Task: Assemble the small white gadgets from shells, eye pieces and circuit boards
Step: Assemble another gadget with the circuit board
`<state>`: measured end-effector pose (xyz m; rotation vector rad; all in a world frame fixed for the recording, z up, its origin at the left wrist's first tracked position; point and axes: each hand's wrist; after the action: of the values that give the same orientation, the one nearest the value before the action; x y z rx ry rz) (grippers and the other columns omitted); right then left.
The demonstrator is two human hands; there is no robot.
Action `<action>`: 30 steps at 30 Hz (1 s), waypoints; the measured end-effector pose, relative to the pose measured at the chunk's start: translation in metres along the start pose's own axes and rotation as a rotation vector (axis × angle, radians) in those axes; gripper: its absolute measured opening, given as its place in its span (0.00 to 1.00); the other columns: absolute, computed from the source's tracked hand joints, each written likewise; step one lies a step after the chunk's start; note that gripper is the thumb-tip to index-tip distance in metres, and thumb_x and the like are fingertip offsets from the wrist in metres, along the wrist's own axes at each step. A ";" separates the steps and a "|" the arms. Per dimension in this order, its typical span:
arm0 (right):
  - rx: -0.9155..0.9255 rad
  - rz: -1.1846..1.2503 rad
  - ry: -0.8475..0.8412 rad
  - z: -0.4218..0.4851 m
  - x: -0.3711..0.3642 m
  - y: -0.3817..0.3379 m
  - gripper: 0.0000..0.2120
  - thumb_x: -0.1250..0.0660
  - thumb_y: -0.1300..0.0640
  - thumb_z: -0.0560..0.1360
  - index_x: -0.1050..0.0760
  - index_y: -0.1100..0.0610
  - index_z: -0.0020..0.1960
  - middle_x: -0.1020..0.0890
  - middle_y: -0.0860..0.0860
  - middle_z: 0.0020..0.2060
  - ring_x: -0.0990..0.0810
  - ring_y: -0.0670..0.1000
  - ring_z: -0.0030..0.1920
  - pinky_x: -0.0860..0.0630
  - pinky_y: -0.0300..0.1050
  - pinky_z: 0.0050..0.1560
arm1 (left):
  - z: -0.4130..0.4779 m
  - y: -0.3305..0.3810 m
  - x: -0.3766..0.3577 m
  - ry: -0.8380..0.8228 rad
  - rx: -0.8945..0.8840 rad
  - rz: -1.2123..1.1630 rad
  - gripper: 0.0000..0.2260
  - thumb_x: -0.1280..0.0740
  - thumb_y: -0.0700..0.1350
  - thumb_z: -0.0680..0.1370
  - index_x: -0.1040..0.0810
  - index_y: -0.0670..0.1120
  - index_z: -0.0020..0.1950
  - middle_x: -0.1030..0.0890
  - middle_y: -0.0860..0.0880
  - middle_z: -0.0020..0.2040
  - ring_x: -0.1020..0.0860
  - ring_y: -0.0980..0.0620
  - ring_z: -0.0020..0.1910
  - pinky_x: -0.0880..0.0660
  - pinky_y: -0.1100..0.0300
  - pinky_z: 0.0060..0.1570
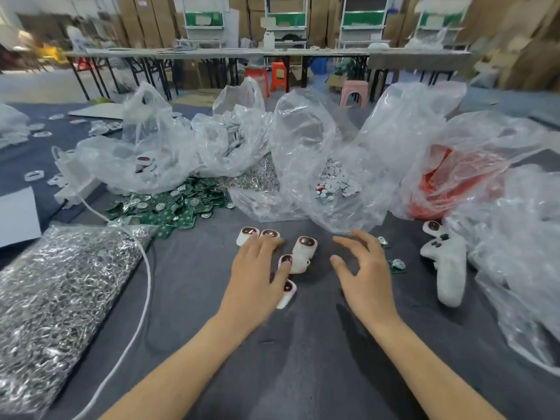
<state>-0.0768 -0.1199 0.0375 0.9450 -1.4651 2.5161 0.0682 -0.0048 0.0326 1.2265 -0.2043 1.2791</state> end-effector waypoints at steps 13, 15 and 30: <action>-0.318 -0.488 0.125 0.165 0.149 0.051 0.12 0.41 0.67 0.72 0.20 0.62 0.47 0.18 0.58 0.50 0.21 0.59 0.51 0.27 0.45 0.47 | 0.042 0.068 -0.109 -0.004 0.046 -0.599 0.16 0.37 0.34 0.78 0.24 0.56 0.53 0.20 0.61 0.47 0.21 0.59 0.49 0.30 0.72 0.51; -0.341 -0.538 0.166 0.178 0.162 0.063 0.13 0.43 0.67 0.74 0.20 0.62 0.50 0.19 0.59 0.52 0.22 0.58 0.51 0.26 0.45 0.48 | 0.049 0.064 -0.112 -0.018 0.101 -0.698 0.14 0.38 0.36 0.79 0.23 0.56 0.48 0.21 0.56 0.33 0.23 0.59 0.36 0.28 0.68 0.39; -0.529 -0.359 0.041 0.239 0.106 0.115 0.09 0.46 0.65 0.79 0.29 0.58 0.48 0.27 0.54 0.43 0.26 0.53 0.44 0.28 0.37 0.41 | 0.053 0.057 -0.122 -0.062 0.149 -0.859 0.08 0.39 0.45 0.76 0.22 0.55 0.42 0.36 0.55 0.23 0.40 0.54 0.25 0.43 0.59 0.30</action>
<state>-0.0921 -0.4003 0.0924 0.9426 -1.6478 1.7601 0.0045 -0.1304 0.0008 1.2718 0.3552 0.5115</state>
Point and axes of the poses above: each hand's wrist, its own z-axis towards the middle knuckle, its own x-axis out of the back of the hand, y = z × x
